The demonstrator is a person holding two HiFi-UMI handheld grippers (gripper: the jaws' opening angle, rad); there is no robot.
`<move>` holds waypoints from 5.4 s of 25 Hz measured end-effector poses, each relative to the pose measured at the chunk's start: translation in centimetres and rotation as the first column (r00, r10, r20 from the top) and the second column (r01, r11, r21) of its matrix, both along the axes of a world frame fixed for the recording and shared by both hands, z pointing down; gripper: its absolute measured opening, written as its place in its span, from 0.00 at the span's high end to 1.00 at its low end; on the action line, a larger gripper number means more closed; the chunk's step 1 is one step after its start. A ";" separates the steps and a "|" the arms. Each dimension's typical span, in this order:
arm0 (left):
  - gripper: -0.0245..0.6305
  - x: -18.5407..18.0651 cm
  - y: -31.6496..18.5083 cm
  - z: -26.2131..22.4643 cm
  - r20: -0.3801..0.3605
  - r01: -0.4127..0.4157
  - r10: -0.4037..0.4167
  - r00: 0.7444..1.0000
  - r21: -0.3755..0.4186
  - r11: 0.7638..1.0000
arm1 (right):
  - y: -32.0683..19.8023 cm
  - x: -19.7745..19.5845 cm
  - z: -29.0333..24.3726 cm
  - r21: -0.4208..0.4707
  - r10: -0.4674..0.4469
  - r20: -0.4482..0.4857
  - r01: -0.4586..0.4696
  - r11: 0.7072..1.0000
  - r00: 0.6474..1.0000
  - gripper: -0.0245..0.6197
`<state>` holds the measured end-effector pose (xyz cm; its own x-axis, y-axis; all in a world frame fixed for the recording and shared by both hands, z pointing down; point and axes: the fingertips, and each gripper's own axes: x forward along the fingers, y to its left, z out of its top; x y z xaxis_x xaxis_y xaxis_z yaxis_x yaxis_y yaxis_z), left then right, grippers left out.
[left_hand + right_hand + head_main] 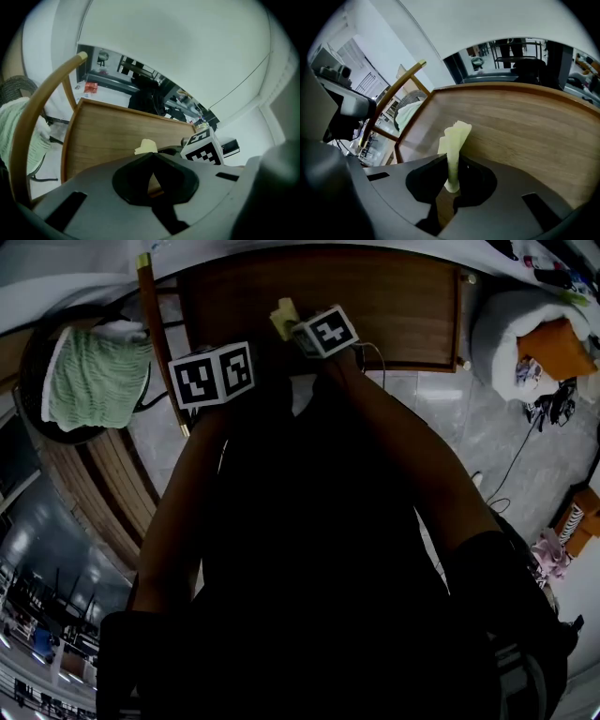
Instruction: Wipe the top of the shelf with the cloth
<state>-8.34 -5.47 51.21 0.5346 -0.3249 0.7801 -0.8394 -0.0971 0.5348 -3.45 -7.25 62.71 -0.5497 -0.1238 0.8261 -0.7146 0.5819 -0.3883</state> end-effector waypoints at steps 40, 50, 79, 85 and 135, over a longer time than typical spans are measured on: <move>0.95 21.8 -2.2 1.5 -0.041 -0.173 0.173 0.984 -0.003 0.985 | -2.2 38.1 -2.7 0.078 0.340 -0.357 -0.335 0.939 0.870 0.89; 0.95 13.8 -1.1 -0.8 -0.059 -0.128 0.129 0.990 0.026 0.991 | -2.4 29.2 -7.4 0.147 0.435 -0.103 -0.419 0.896 0.895 0.89; 0.95 -13.7 6.3 -2.3 0.071 0.022 -0.022 0.997 0.005 1.000 | 8.1 -17.7 -0.8 -0.035 -0.168 0.098 0.172 0.985 0.981 0.89; 0.95 -13.3 6.3 -1.8 0.085 0.015 -0.015 0.996 -0.001 1.000 | 8.7 -19.2 -0.2 -0.022 -0.227 0.089 0.230 0.973 0.970 0.89; 0.95 20.3 -0.1 2.0 -0.021 -0.288 0.287 0.958 -0.060 0.956 | 4.0 24.3 -0.8 -0.046 0.127 -0.142 -0.135 0.990 0.982 0.89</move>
